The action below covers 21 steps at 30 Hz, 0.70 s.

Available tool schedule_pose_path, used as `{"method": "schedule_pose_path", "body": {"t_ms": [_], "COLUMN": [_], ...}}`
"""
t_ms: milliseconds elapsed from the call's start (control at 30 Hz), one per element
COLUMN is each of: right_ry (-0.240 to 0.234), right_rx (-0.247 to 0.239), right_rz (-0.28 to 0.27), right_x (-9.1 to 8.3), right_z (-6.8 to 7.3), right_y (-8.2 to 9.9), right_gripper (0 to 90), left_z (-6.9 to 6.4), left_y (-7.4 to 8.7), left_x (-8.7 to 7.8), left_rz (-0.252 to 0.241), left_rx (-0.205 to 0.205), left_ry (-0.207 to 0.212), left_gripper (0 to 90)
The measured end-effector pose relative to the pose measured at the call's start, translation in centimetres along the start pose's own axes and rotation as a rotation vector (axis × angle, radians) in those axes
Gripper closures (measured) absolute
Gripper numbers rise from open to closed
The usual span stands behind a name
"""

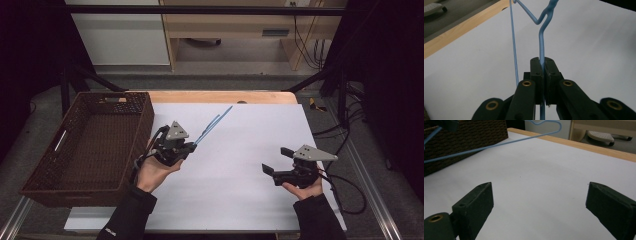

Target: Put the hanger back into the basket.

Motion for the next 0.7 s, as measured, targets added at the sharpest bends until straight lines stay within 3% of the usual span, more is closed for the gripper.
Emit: {"method": "schedule_pose_path", "body": {"t_ms": [300,533,700], "right_ry": [0.002,0.008,0.015], "right_rx": [0.006,0.007,0.007], "right_rz": [0.025,0.024,0.033], "right_x": [-0.4,-0.9,-1.0], "right_z": [0.0,-0.1,-0.2], "right_y": [0.5,0.7,0.9], "right_gripper": [5.6,5.4,5.1], "left_z": [0.9,2.4,3.7], "left_y": [-1.1,-2.1,-2.6], "left_x": [-2.7,-5.1,-6.8], "left_rz": [-0.018,-0.057,-0.061], "left_rx": [0.0,-0.003,-0.004], "left_ry": [0.016,0.047,0.023], "left_gripper": [87.3,87.3,87.3]}}
Point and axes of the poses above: each handheld gripper's, and its own axes: x roughly forward along the jaws, y roughly out of its underside, z roughly to its left, the point moved 3 cm from there along x, roughly forward along the jaws, and after that the axes turned 9 degrees about -x, right-handed, at the moved point
